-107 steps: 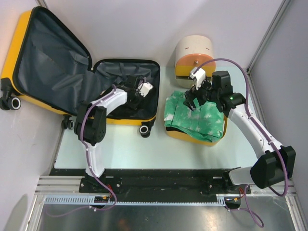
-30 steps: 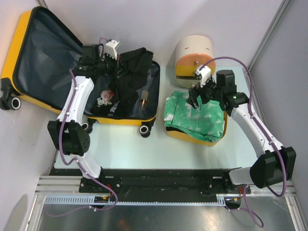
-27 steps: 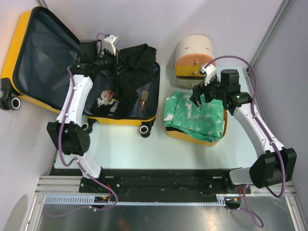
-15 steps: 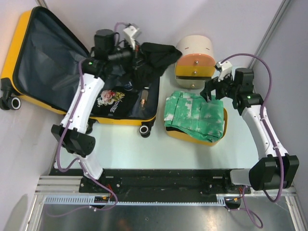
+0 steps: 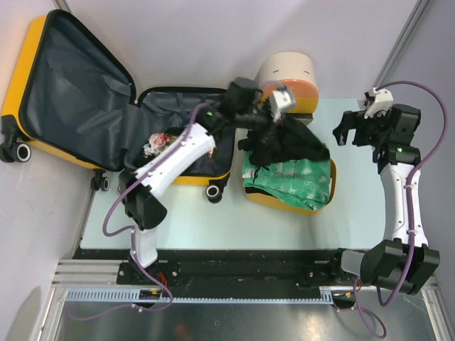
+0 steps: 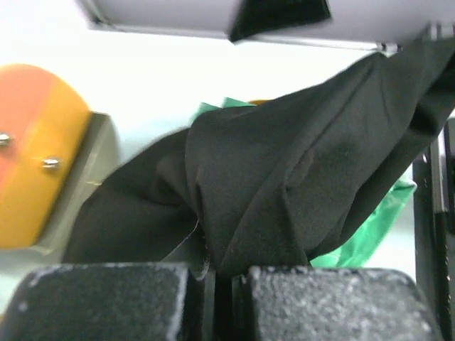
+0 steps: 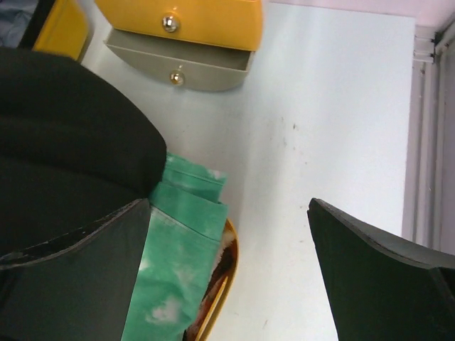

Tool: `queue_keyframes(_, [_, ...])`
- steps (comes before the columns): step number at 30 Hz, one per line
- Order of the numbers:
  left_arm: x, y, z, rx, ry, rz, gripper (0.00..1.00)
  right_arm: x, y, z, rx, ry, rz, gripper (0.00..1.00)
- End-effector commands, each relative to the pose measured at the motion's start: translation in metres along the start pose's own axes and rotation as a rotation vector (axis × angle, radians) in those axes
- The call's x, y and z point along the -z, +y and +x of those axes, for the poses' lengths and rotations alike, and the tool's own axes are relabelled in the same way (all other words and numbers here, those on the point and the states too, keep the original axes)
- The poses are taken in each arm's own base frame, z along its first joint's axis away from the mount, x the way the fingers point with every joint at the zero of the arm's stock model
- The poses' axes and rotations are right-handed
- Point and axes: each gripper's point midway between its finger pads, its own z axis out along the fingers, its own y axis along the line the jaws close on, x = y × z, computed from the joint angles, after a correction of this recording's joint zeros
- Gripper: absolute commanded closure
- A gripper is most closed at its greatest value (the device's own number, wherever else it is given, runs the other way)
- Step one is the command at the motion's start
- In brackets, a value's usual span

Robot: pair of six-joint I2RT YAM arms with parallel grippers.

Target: Open, take out, and arrange the luggage

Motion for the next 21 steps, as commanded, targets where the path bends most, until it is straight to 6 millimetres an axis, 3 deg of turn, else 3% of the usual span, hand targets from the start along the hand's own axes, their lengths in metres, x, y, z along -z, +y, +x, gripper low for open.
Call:
queue_keyframes(1, [-0.042,-0.029,0.031,-0.15,0.053,0.073,1.0,0.021,-0.002,-0.018,-0.005,-0.04,0.02,0.02])
queue_keyframes(7, [-0.066,-0.077,0.105,-0.215,0.184,0.213,1.0,0.022,0.016,-0.011,-0.021,-0.017,-0.08,0.03])
queue_keyframes(11, [-0.055,-0.092,0.145,-0.21,0.252,0.265,1.0,0.016,0.036,0.005,-0.093,0.047,-0.196,0.04])
queue_keyframes(12, [-0.05,-0.099,0.165,-0.225,0.283,0.293,1.0,0.015,0.041,0.013,-0.113,0.081,-0.218,0.04])
queue_keyframes(13, [-0.043,-0.102,0.163,-0.239,0.277,0.298,0.99,0.01,0.044,0.021,-0.131,0.114,-0.235,0.05])
queue_keyframes(15, [-0.038,-0.105,0.174,-0.225,0.301,0.299,0.91,0.006,0.059,0.033,-0.136,0.168,-0.281,0.05])
queue_keyframes(18, [-0.037,-0.1,0.175,-0.224,0.317,0.269,0.64,-0.008,0.067,0.042,-0.145,0.198,-0.304,0.04])
queue_keyframes(19, [-0.038,-0.095,0.167,-0.214,0.312,0.239,0.43,-0.017,0.069,0.044,-0.142,0.202,-0.317,0.06])
queue_keyframes(21, [-0.032,-0.09,0.151,-0.201,0.285,0.212,0.4,-0.018,0.07,0.035,-0.116,0.163,-0.322,0.06])
